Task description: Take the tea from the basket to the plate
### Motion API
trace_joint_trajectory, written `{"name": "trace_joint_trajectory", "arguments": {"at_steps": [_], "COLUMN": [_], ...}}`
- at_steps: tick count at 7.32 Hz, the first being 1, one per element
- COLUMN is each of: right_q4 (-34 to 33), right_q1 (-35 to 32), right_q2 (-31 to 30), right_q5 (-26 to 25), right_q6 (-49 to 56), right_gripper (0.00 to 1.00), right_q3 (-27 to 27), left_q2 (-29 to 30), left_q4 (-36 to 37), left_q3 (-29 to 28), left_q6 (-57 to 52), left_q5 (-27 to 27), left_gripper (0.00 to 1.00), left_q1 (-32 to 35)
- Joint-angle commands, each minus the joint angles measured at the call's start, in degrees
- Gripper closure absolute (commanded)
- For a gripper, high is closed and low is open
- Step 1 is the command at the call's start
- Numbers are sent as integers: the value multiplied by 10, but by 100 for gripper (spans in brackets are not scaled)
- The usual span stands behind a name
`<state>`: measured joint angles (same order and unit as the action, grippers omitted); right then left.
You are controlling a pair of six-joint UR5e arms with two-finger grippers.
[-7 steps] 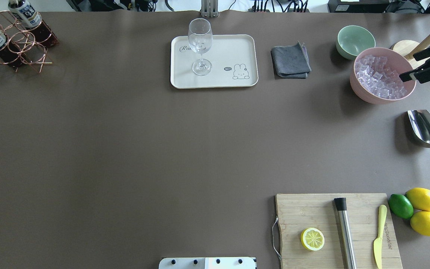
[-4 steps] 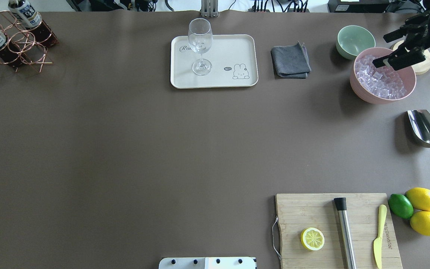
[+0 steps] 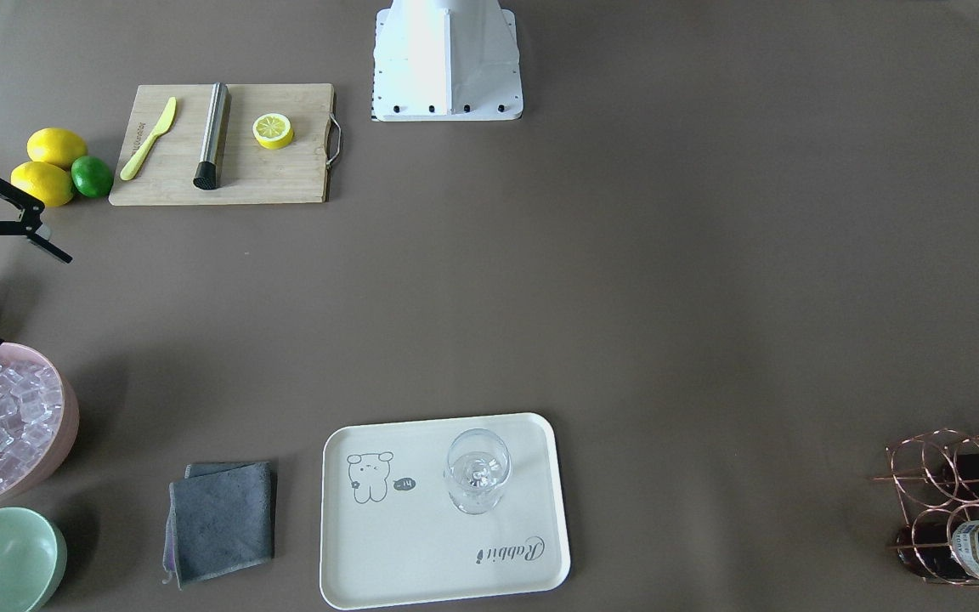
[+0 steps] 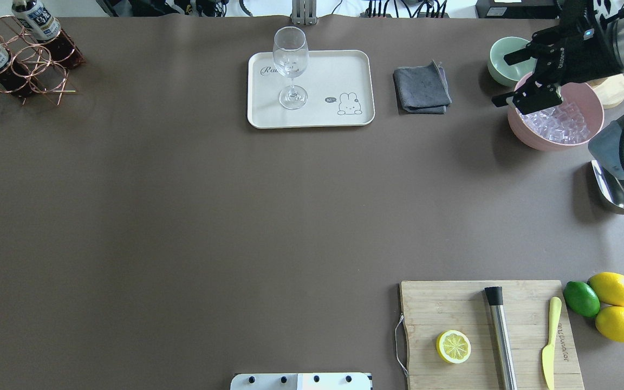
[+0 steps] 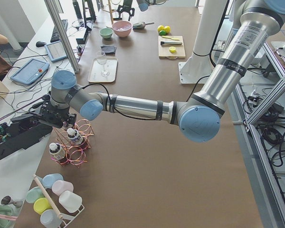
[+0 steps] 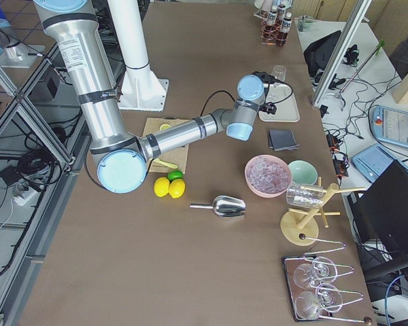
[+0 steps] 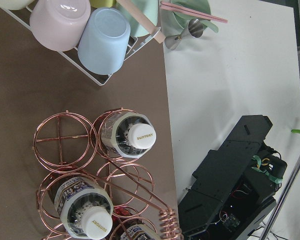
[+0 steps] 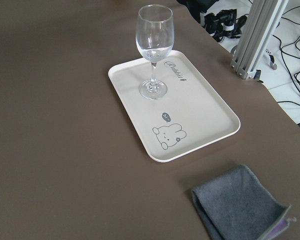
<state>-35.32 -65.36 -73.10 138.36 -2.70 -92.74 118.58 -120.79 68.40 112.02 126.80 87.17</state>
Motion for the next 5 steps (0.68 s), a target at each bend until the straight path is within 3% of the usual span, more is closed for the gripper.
{"name": "trace_joint_trajectory", "arguments": {"at_steps": [1, 2, 3, 5], "right_q4": [162, 218, 282, 420], "right_q1": [73, 110, 146, 195], "right_q2": [1, 1, 1, 10], "right_q5": [-9, -22, -69, -127], "right_q6": [-138, -203, -242, -257], "right_gripper": [0, 0, 0, 0], "right_q3": [17, 19, 23, 49], "left_q2": [1, 2, 3, 5], "left_q4": [-27, -36, -44, -80], "left_q3": [-7, -10, -15, -33], "left_q6": [18, 21, 28, 61], "left_q5": [-23, -35, -39, -45], "left_gripper": [3, 3, 3, 4], "left_q1": [-14, -15, -15, -26]}}
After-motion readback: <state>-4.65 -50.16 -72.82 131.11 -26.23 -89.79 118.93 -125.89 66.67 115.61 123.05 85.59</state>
